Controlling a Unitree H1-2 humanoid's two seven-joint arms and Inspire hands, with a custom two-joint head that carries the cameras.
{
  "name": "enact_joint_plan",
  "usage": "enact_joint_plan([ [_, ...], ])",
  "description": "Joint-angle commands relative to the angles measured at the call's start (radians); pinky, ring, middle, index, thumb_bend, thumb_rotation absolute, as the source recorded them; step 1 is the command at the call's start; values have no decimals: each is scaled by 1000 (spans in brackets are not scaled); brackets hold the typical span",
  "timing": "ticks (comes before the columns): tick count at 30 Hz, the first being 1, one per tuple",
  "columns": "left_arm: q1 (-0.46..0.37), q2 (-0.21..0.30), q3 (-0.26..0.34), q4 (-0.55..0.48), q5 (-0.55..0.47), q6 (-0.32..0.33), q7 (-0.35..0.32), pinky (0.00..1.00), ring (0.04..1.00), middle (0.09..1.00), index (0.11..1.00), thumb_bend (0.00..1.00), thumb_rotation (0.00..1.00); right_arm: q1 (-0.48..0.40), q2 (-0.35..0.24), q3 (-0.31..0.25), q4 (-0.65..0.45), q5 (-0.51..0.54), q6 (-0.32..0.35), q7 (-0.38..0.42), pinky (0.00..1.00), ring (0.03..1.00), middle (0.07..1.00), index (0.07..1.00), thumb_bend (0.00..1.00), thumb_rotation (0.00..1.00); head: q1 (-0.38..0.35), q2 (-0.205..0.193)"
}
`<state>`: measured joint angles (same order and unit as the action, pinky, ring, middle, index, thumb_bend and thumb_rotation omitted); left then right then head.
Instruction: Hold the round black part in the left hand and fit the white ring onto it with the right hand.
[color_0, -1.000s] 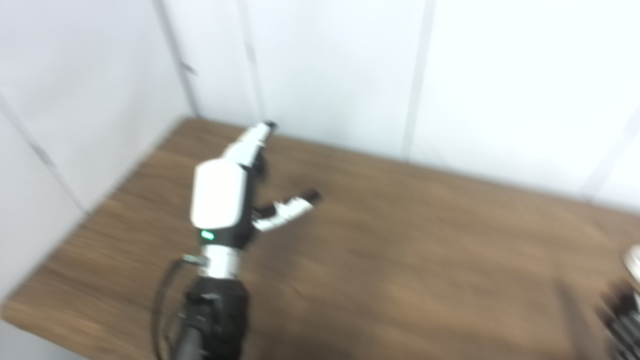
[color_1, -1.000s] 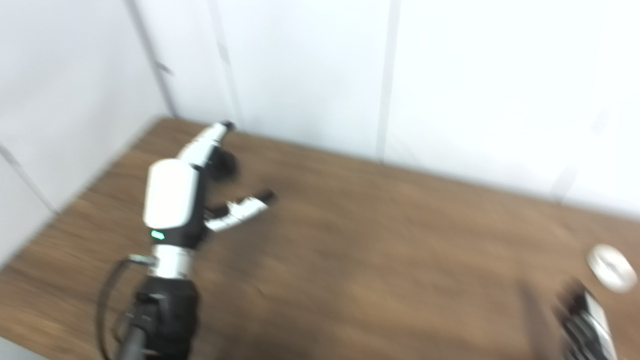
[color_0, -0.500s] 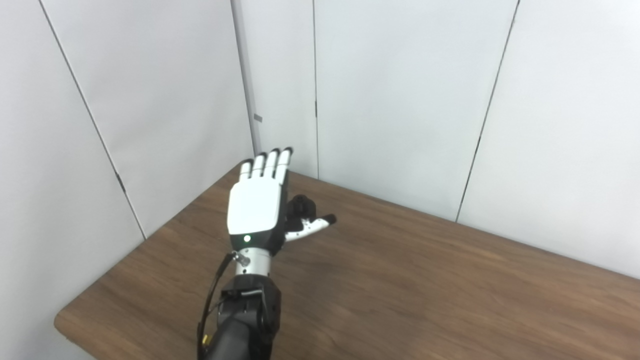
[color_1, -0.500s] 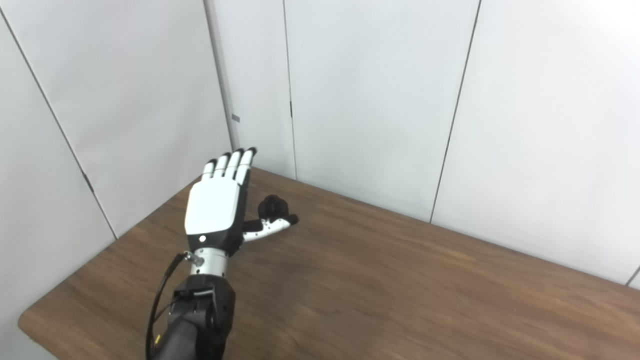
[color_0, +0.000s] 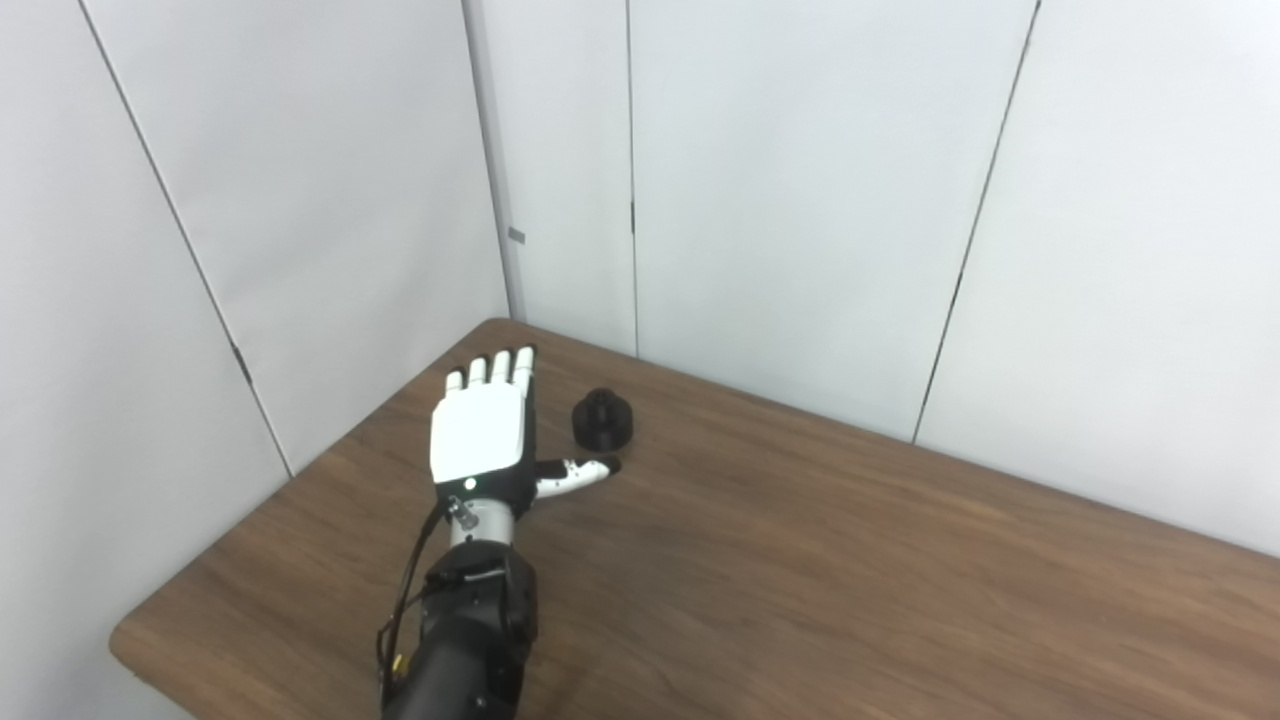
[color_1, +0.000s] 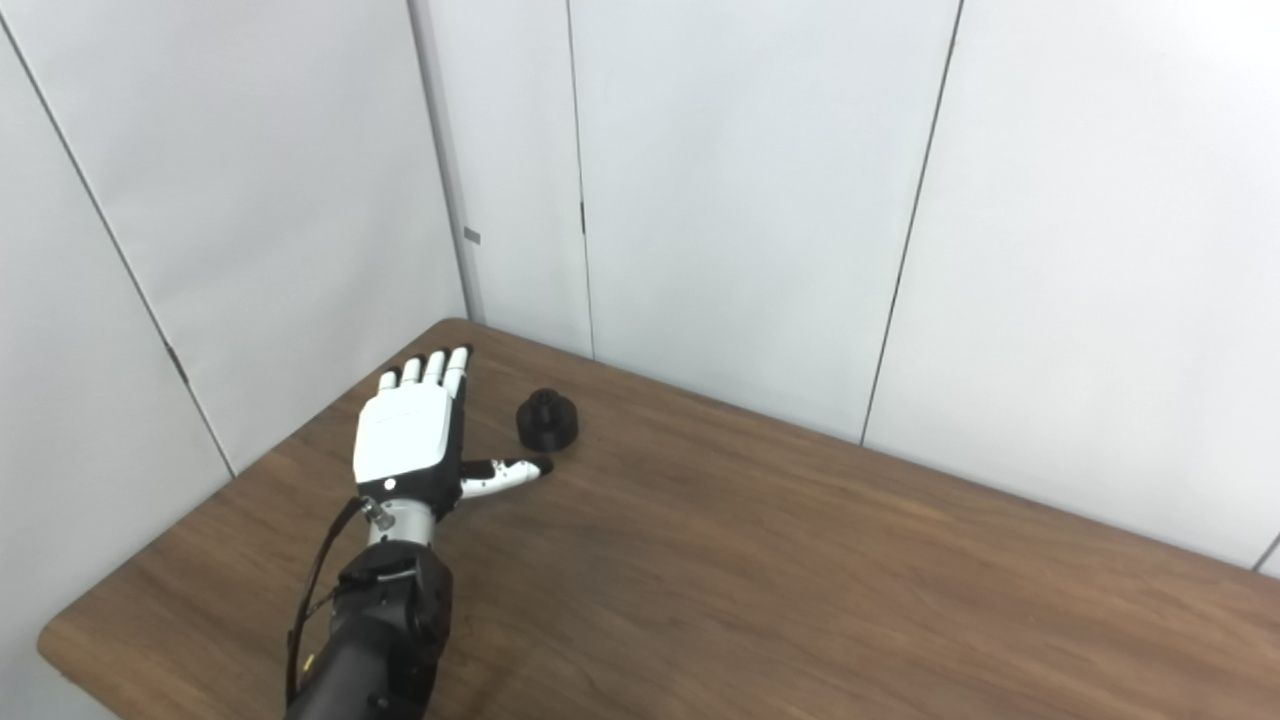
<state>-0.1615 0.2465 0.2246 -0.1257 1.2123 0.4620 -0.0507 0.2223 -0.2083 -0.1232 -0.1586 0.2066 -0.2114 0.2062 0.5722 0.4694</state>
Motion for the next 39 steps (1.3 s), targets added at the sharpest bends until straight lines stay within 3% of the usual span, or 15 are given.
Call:
enact_joint_plan([
  [1,-48,30,7,4,-20,6,39,1000,985,978,976,991,623,72,6,0,58,0,-28,2,1000,1000,1000,1000,841,1000,-1,1],
  [8,-77,27,53,126,-261,-11,158,1000,986,982,955,999,505,89,4,0,53,1,-42,1,1000,1000,1000,1000,826,999,-11,12],
  [14,-95,62,43,217,-350,4,187,1000,996,1000,968,1000,531,114,0,2,29,8,-48,4,1000,1000,1000,1000,788,1000,-21,23],
  [22,-122,96,27,295,-382,7,172,1000,1000,1000,978,1000,558,144,-6,8,-9,6,-48,5,1000,1000,1000,1000,745,1000,-37,35],
  [39,-185,147,-54,406,-317,8,127,1000,1000,1000,967,1000,535,193,-14,22,-37,17,-74,15,1000,1000,1000,1000,686,1000,-70,56],
])
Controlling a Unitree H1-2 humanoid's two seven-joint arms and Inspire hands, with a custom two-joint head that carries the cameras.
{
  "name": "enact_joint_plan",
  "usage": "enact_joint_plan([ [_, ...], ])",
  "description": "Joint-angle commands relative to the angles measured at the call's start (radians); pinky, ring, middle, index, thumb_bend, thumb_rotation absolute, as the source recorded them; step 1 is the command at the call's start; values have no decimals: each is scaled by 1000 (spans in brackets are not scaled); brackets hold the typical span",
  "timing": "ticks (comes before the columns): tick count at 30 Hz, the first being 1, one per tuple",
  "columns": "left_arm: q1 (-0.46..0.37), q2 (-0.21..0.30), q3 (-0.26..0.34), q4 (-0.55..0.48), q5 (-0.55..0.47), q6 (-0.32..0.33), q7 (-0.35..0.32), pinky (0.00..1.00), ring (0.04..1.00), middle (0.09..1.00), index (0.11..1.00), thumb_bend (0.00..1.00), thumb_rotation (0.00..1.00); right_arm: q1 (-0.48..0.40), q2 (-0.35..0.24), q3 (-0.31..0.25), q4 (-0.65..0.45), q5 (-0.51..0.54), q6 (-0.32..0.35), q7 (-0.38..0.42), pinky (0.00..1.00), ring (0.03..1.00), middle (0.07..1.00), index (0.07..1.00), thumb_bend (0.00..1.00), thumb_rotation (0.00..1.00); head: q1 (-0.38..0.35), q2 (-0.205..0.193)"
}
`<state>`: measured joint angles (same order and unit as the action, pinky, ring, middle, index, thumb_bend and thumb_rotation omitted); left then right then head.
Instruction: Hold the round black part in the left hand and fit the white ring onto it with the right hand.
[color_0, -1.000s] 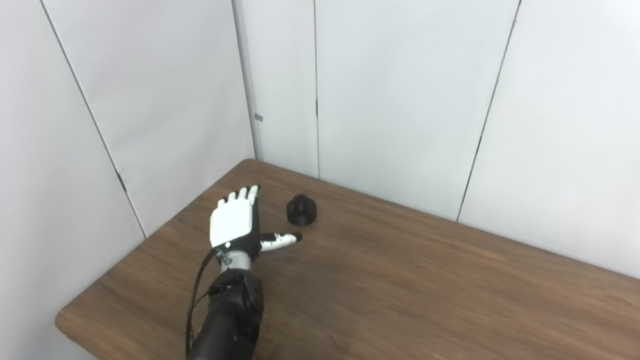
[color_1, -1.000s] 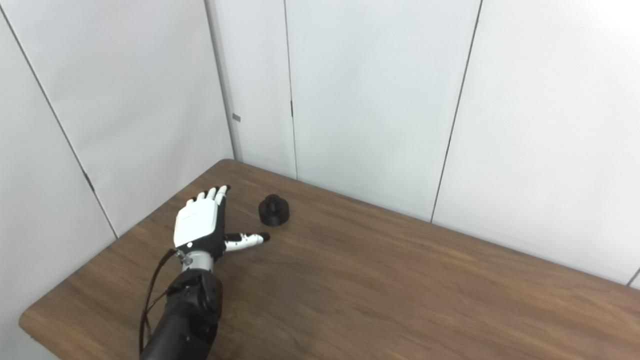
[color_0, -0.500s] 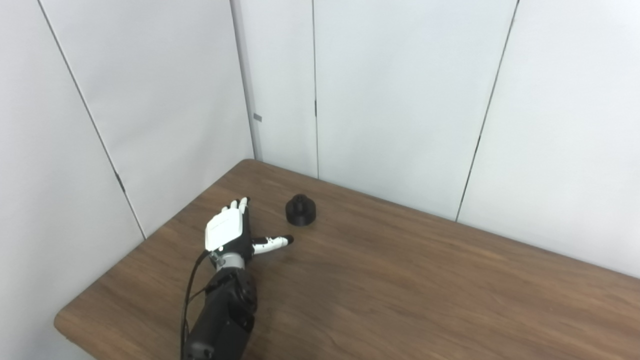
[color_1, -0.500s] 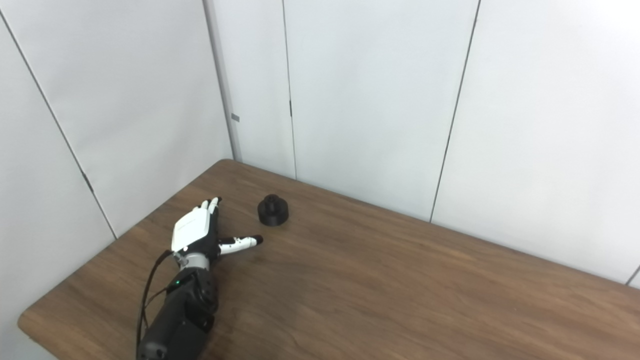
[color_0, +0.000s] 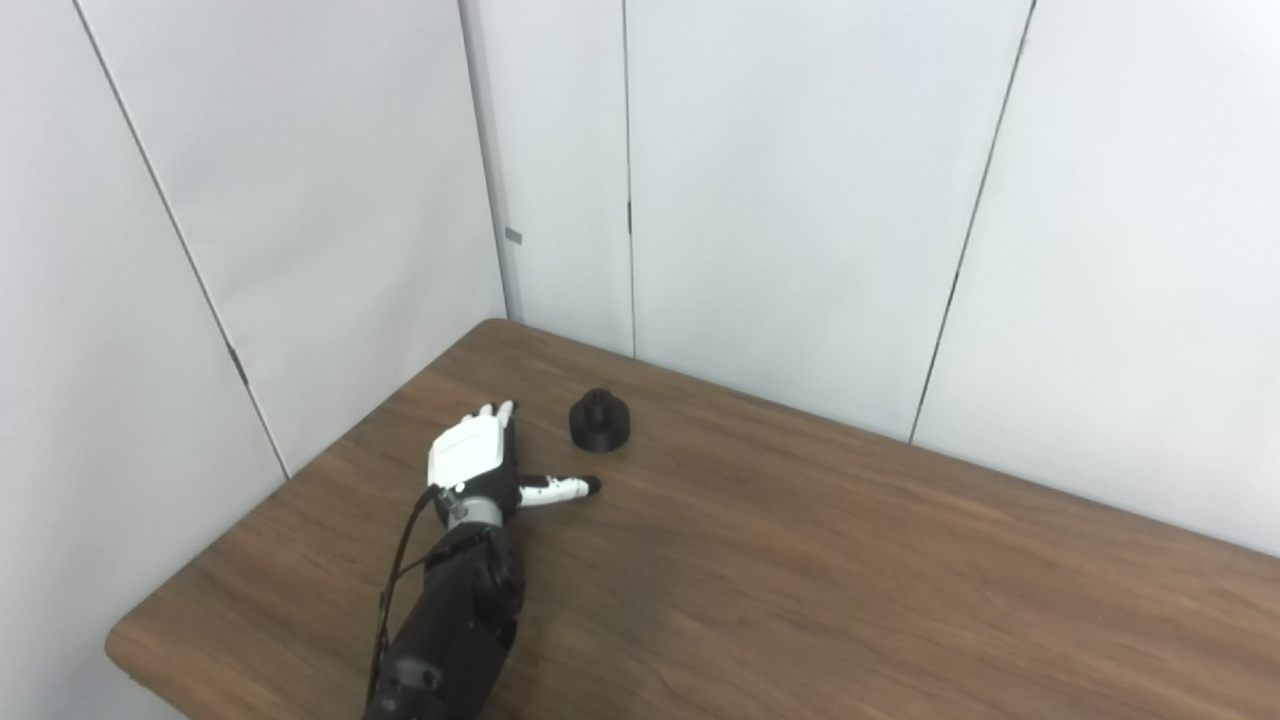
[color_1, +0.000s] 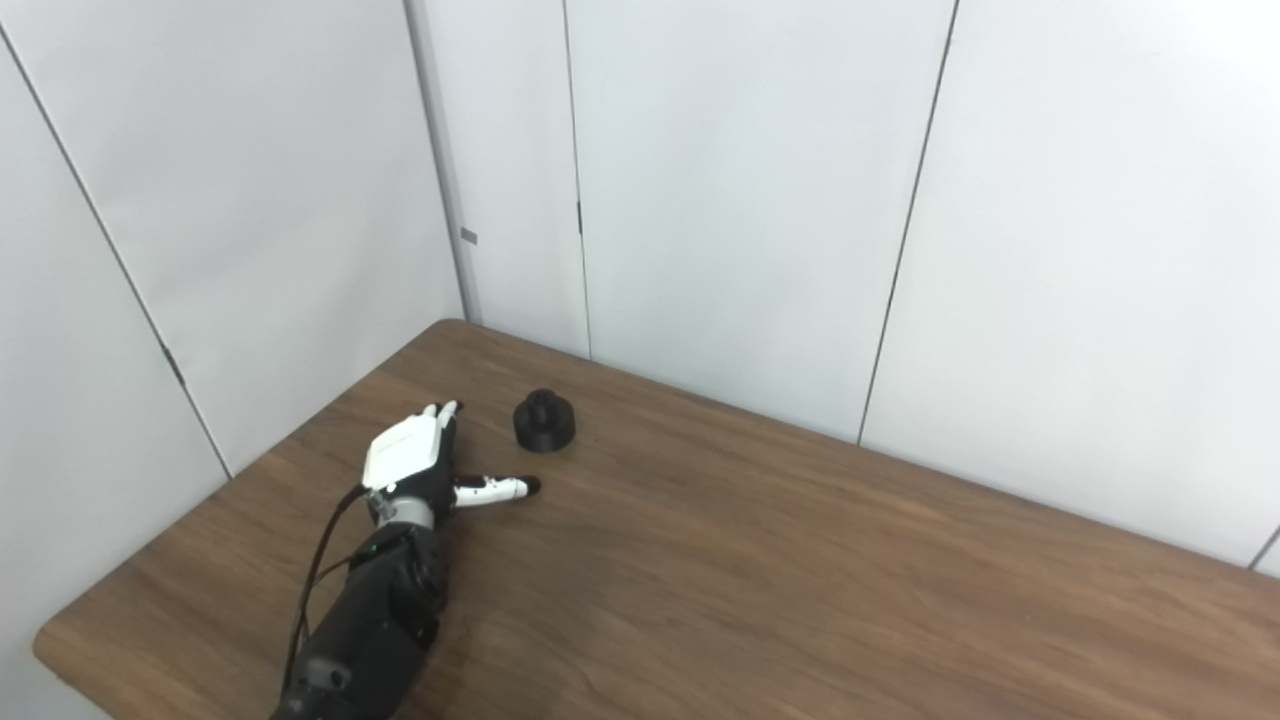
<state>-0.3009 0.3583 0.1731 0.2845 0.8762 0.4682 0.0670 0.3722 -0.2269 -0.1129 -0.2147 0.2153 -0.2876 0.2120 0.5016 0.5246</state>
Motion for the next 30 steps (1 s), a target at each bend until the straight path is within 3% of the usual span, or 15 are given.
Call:
enact_joint_plan([
  [1,-50,35,-4,-1,14,1,8,1000,1000,1000,965,1000,535,47,5,13,15,11,6,10,1000,1000,1000,1000,687,1000,-5,1],
  [30,-127,72,-146,73,-114,-1,44,1000,1000,999,956,1000,552,128,16,48,-68,-8,21,-24,1000,1000,1000,1000,738,984,-64,22],
])
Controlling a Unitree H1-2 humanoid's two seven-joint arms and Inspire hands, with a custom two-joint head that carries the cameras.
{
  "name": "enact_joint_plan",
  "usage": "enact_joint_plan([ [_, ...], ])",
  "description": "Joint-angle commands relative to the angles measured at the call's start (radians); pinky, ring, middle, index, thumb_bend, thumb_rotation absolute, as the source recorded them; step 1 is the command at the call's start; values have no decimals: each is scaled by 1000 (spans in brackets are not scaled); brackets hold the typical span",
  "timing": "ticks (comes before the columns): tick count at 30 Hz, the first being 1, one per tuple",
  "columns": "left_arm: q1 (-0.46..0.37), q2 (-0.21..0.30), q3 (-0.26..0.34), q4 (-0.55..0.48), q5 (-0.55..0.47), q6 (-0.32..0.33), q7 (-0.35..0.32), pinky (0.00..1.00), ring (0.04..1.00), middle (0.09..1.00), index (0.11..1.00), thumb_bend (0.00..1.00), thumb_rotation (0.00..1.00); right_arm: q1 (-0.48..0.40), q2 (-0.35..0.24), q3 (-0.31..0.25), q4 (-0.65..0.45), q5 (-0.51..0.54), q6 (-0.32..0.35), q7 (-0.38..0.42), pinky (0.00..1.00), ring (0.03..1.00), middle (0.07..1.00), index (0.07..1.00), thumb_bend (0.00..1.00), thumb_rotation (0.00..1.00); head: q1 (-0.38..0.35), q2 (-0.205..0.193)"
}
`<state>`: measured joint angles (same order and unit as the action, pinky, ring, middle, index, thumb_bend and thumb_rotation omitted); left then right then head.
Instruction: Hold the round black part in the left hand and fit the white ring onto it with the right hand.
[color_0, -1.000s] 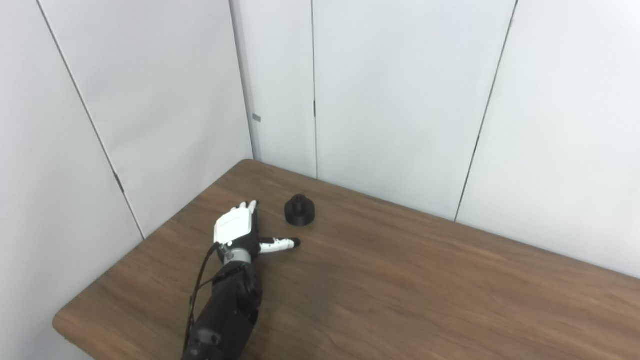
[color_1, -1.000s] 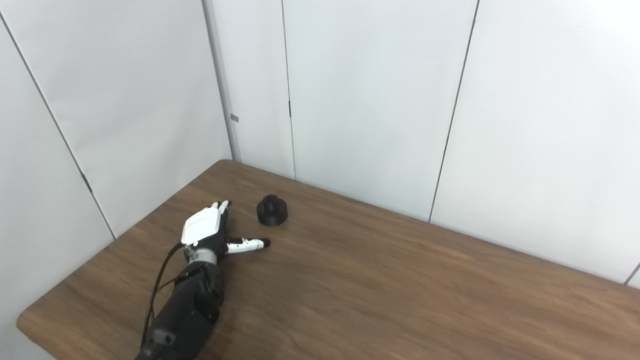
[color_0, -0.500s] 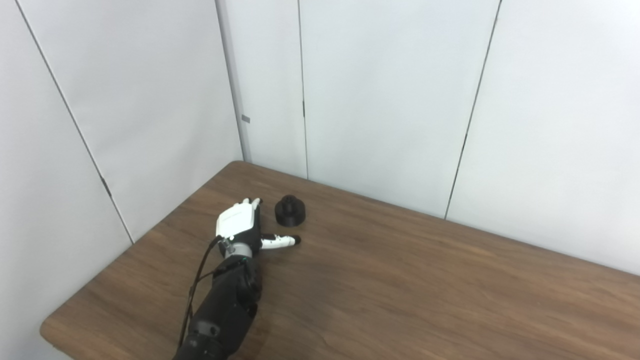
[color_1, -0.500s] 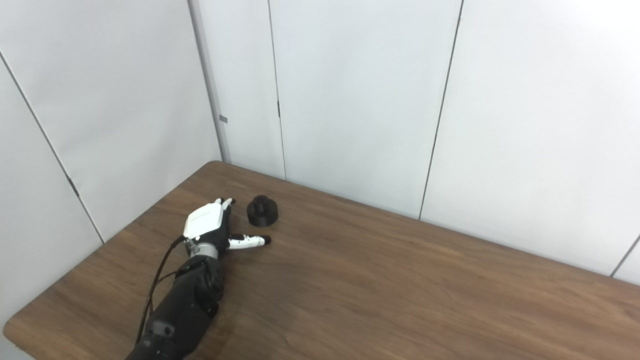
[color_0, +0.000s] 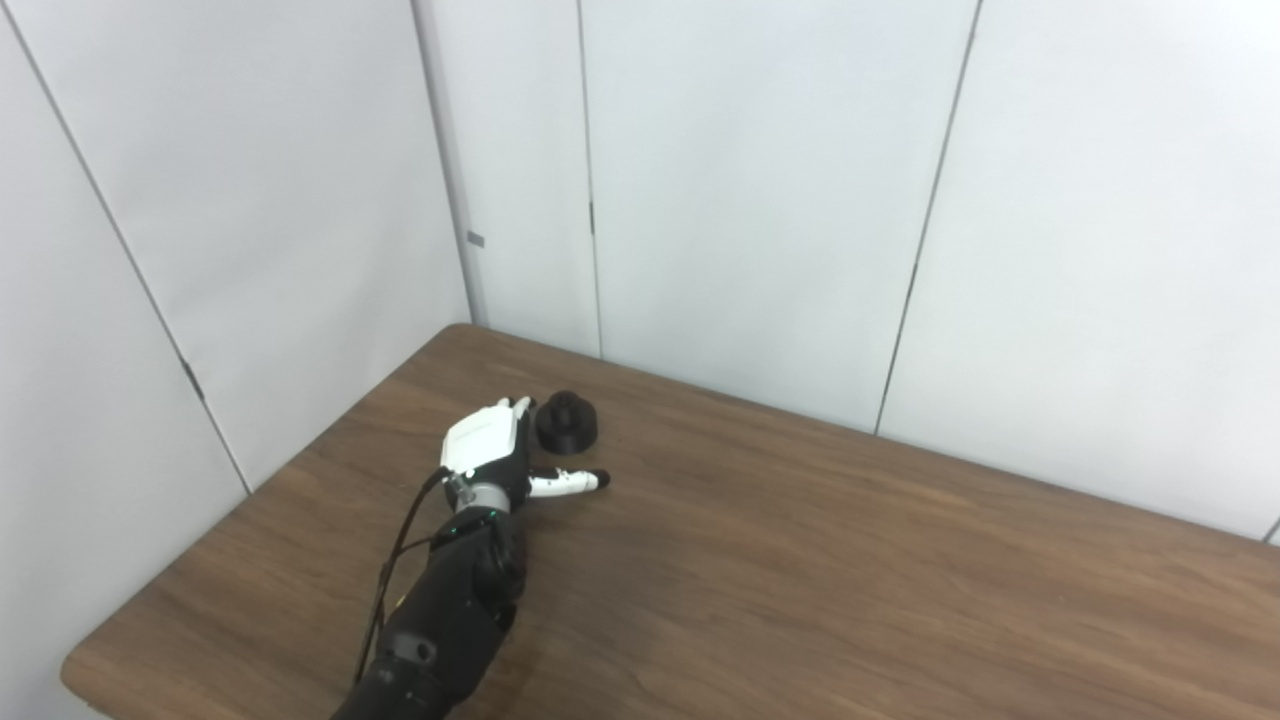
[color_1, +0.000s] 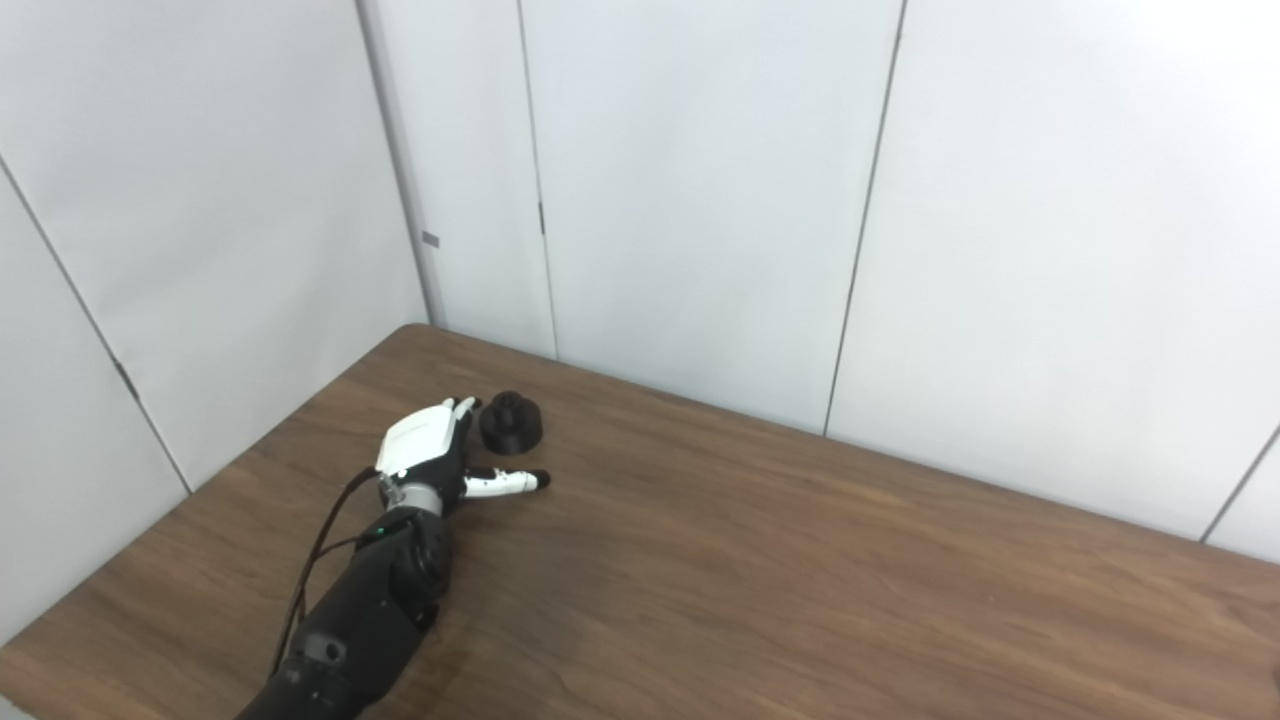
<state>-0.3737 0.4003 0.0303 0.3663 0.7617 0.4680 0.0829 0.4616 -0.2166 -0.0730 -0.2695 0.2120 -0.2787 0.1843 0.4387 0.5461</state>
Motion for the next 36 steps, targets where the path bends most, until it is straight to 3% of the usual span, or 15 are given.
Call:
enact_joint_plan([
  [1,-55,31,-6,-8,-2,-1,29,1000,1000,1000,957,1000,550,40,6,8,-12,-7,7,4,1000,1000,1000,1000,738,983,-2,2],
  [23,-80,73,-6,1,-82,-3,69,1000,1000,998,954,994,472,102,-9,9,-52,-13,6,1,1000,1000,1000,1000,758,991,-26,22],
  [36,-97,72,-17,35,-106,-10,96,1000,983,981,923,976,417,131,-18,8,-67,-16,-2,10,1000,1000,1000,1000,750,991,-32,35],
])
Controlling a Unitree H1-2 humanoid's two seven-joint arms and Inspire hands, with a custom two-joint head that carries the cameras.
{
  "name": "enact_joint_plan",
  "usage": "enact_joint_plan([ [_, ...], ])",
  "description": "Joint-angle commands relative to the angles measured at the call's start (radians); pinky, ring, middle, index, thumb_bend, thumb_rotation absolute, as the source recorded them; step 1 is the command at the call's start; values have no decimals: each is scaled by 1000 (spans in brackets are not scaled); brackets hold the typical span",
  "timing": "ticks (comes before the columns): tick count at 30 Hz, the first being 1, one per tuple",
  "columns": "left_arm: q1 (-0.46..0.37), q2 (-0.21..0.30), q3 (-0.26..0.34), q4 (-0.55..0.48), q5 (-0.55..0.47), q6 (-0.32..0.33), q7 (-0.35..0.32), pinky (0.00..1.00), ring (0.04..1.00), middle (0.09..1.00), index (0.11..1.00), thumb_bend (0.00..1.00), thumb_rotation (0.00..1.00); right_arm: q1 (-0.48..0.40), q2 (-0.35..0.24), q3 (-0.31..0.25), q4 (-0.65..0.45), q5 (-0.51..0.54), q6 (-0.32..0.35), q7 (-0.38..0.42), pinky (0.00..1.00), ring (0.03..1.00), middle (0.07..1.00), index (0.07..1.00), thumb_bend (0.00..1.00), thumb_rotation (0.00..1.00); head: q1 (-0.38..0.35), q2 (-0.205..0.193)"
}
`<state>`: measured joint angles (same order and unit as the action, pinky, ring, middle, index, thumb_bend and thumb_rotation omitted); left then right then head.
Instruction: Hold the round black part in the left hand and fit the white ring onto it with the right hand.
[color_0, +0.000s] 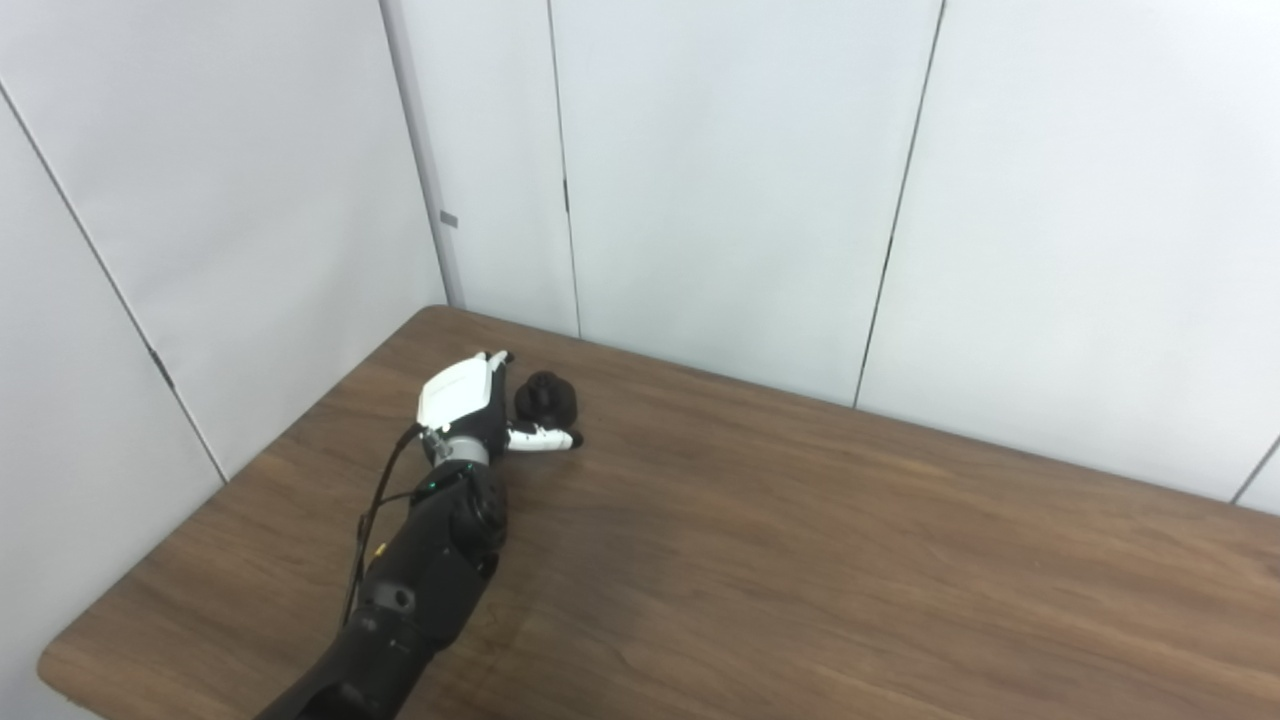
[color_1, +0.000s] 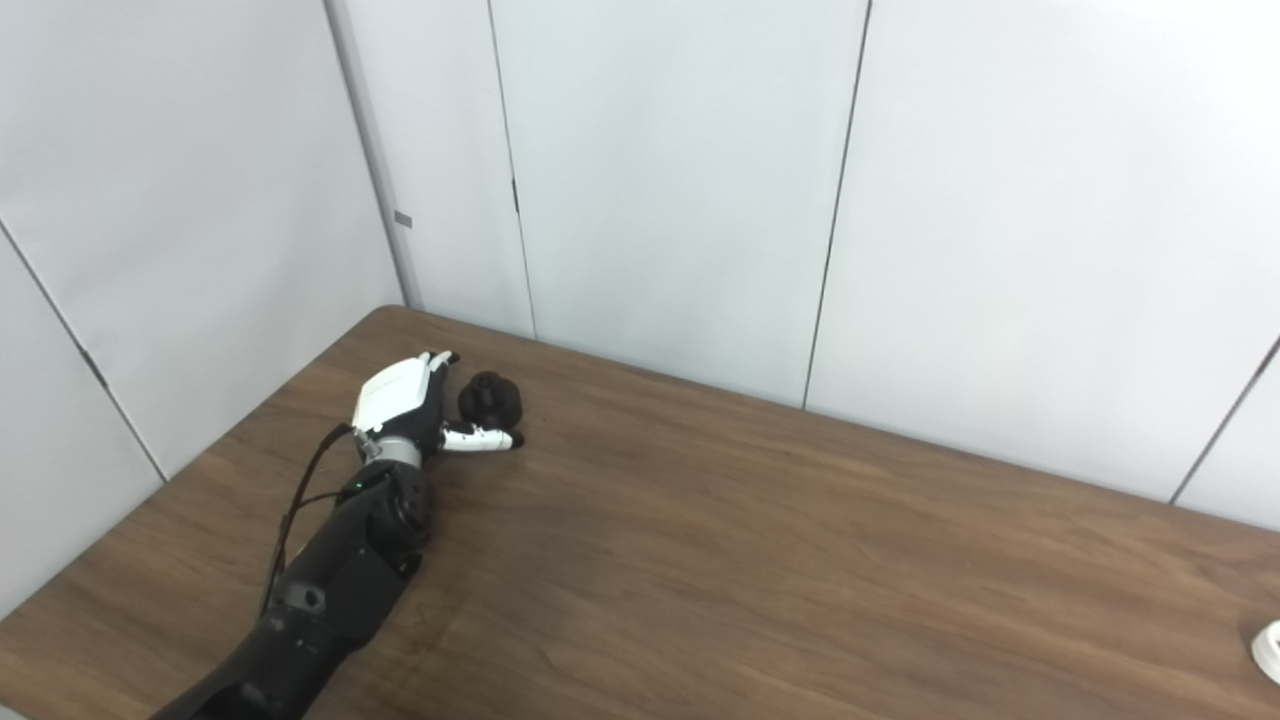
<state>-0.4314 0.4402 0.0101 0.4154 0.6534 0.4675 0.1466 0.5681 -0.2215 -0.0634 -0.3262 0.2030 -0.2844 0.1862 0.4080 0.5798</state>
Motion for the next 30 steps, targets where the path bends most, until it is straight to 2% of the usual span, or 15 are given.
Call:
enact_joint_plan([
  [1,-40,32,2,-12,-2,-13,35,1000,982,980,922,975,413,26,-15,-1,-12,-7,3,10,1000,1000,1000,1000,743,992,-3,2],
  [9,-40,34,-16,-13,-7,-6,28,1000,978,975,929,997,469,38,-17,-5,-22,-13,6,7,1000,1000,1000,1000,731,998,-8,8],
  [26,-36,34,-31,5,-39,-21,41,1000,980,981,931,1000,455,52,-18,-6,-37,-18,7,7,1000,1000,1000,1000,744,1000,-13,13],
  [29,-39,29,-27,9,-42,-14,45,1000,989,982,899,952,412,54,-18,-6,-43,-21,11,6,1000,1000,1000,1000,746,1000,-13,12],
  [30,-42,25,-23,18,-42,-22,64,1000,986,973,838,884,338,55,-18,-6,-41,-18,11,7,1000,1000,1000,1000,744,1000,-13,12],
])
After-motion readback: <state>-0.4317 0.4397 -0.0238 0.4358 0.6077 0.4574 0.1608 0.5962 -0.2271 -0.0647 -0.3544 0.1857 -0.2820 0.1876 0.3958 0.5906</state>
